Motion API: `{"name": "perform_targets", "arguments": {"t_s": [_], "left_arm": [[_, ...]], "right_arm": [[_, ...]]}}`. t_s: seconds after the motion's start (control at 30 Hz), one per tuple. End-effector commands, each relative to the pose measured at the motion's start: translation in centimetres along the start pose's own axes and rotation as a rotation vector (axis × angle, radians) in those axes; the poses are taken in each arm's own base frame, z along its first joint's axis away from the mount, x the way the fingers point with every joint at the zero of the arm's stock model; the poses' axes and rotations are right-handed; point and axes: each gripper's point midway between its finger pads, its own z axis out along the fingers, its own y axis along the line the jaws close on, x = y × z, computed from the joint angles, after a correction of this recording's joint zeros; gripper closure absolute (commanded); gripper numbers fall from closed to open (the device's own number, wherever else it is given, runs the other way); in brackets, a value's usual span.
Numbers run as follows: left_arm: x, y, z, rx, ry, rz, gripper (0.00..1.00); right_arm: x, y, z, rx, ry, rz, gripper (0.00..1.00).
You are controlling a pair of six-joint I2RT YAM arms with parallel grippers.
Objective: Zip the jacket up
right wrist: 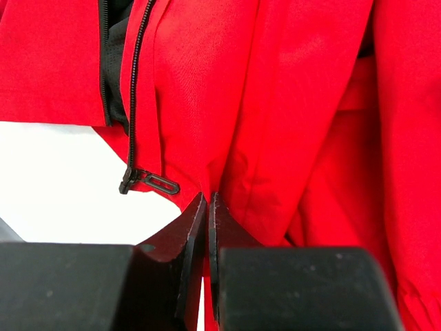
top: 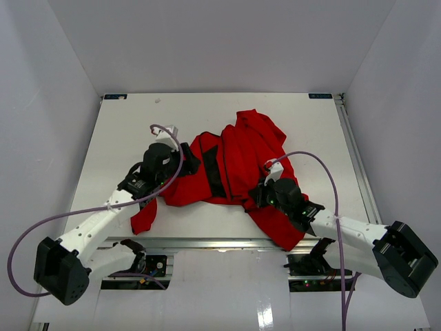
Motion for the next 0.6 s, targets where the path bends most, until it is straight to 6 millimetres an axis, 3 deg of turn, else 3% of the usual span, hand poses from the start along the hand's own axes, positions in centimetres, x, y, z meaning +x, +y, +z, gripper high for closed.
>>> {"name": "perform_targets", "arguments": {"t_s": [0.0, 0.33, 0.43, 0.57], "left_arm": [[0.8, -2.3, 1.3, -0.043, 0.077, 0.087, 0.29], [5.9, -7.3, 6.2, -0.069, 0.214, 0.187, 0.3], [7.8, -7.7, 7.7, -0.103, 0.253, 0.221, 0.31], [8.4, -7.7, 8.4, -0.131, 0.258, 0.224, 0.31]], "right_arm": [[-0.4, 0.6, 0.2, -0.021, -0.031, 0.005, 0.92], [0.0, 0.5, 0.2, -0.014, -0.031, 0.007, 0.92], [-0.1, 0.6, 0.0, -0.016, -0.033, 0.004, 0.92], [0.0, 0.6, 0.0, -0.014, -0.035, -0.001, 0.92]]}}
